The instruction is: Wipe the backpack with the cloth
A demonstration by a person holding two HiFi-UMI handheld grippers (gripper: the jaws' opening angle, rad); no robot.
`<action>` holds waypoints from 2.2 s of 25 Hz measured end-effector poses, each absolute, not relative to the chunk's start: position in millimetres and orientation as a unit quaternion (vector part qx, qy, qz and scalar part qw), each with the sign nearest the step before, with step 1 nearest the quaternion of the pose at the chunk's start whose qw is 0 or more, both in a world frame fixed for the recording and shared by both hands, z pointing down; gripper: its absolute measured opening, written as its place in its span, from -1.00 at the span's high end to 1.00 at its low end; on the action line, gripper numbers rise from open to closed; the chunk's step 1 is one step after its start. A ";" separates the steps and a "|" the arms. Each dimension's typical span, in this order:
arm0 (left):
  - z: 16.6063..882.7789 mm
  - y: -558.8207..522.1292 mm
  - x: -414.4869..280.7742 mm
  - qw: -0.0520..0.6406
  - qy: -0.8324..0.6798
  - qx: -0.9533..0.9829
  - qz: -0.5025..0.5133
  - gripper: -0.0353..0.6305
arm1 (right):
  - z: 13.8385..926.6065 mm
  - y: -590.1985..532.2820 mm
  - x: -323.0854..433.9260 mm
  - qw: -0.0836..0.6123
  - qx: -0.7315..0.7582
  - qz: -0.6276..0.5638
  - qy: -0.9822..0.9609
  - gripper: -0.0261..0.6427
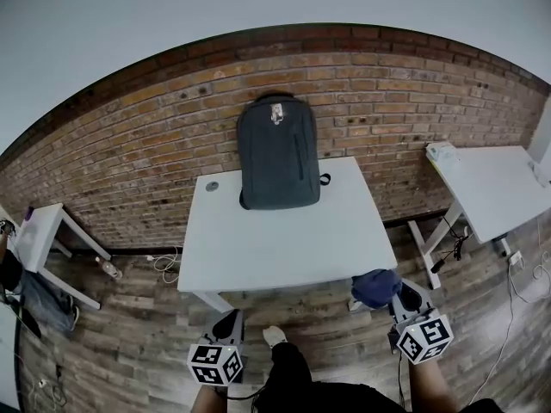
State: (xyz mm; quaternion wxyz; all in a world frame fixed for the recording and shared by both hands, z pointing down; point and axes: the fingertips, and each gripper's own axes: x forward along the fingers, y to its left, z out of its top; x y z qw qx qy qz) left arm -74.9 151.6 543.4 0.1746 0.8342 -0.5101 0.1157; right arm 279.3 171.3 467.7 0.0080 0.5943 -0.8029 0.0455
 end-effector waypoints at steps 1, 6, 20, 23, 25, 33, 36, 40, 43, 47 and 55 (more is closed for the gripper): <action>542.1 165.3 -74.1 0.175 -0.513 0.832 0.119 0.90 | 465.8 183.7 280.9 0.005 0.591 0.050 -0.805 0.80; 526.9 205.6 -68.9 0.166 -0.523 0.827 0.125 0.90 | 455.9 225.4 289.6 -0.003 0.582 0.045 -0.812 0.80; 513.8 274.0 -84.1 0.144 -0.507 0.840 0.129 0.90 | 462.1 305.4 273.0 -0.028 0.592 0.065 -0.803 0.80; 519.0 301.5 -100.4 0.150 -0.505 0.840 0.134 0.90 | 459.2 326.4 249.5 -0.031 0.588 0.064 -0.805 0.80; 524.6 321.0 -113.4 0.154 -0.502 0.839 0.141 0.90 | 459.2 342.2 235.0 -0.033 0.588 0.068 -0.805 0.80; 536.8 393.8 -171.3 0.167 -0.505 0.835 0.142 0.90 | 450.3 413.7 193.7 -0.027 0.599 0.040 -0.800 0.80; 540.8 423.5 -188.9 0.169 -0.504 0.836 0.137 0.90 | 456.1 445.8 179.5 -0.025 0.606 0.042 -0.794 0.80; 543.3 463.5 -211.5 0.171 -0.499 0.840 0.130 0.90 | 457.3 488.5 153.2 -0.021 0.611 0.047 -0.790 0.80; 547.7 494.7 -224.3 0.171 -0.489 0.845 0.132 0.90 | 456.5 523.2 132.2 -0.011 0.611 0.039 -0.791 0.80; 552.8 531.8 -239.2 0.174 -0.483 0.848 0.131 0.90 | 463.7 564.4 115.3 -0.007 0.615 0.047 -0.787 0.80; 556.7 562.3 -266.7 0.185 -0.488 0.844 0.121 0.90 | 448.6 593.2 85.4 -0.014 0.605 0.034 -0.796 0.80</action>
